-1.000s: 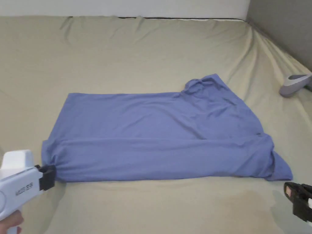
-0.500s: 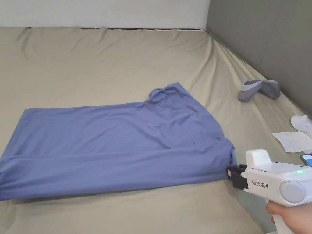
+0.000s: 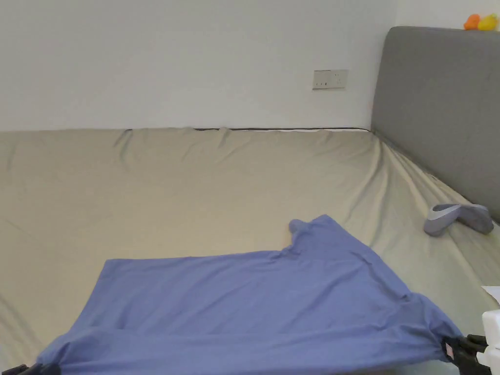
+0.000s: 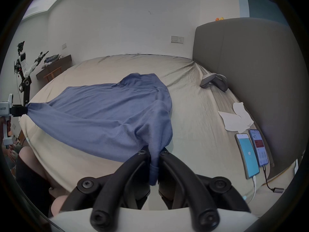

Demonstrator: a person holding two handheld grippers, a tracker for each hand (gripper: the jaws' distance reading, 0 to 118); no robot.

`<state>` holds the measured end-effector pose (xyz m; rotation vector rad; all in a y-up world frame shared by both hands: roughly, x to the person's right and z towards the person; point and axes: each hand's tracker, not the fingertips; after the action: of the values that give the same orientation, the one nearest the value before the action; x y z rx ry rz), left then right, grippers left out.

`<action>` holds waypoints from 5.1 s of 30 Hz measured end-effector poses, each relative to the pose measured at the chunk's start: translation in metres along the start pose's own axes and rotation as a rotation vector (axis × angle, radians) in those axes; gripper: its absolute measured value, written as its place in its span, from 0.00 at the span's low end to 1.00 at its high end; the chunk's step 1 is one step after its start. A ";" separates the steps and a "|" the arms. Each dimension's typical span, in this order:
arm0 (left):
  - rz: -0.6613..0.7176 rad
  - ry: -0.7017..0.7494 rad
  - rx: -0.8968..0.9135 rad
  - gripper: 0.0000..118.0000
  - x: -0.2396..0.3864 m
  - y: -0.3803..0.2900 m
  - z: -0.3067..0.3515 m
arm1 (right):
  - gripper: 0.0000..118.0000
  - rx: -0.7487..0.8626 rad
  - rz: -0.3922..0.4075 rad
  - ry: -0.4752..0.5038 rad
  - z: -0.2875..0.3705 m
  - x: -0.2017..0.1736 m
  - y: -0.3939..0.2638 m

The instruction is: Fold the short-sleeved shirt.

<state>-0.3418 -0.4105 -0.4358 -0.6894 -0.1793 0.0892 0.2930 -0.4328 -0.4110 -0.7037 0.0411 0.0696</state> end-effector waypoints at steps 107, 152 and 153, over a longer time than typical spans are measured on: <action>0.081 -0.098 -0.122 0.03 -0.034 -0.082 0.015 | 0.00 -0.053 -0.062 0.014 0.030 0.004 -0.067; 0.636 -0.662 -0.377 0.98 -0.139 -0.068 -0.066 | 0.00 0.226 -0.004 0.084 0.090 -0.154 -0.012; 0.571 -0.693 -0.263 0.98 -0.129 -0.066 -0.063 | 0.00 0.213 0.013 0.084 0.089 -0.156 -0.014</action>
<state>-0.4544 -0.5189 -0.4587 -0.9379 -0.6632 0.8694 0.1400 -0.3936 -0.3245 -0.4936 0.1315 0.0472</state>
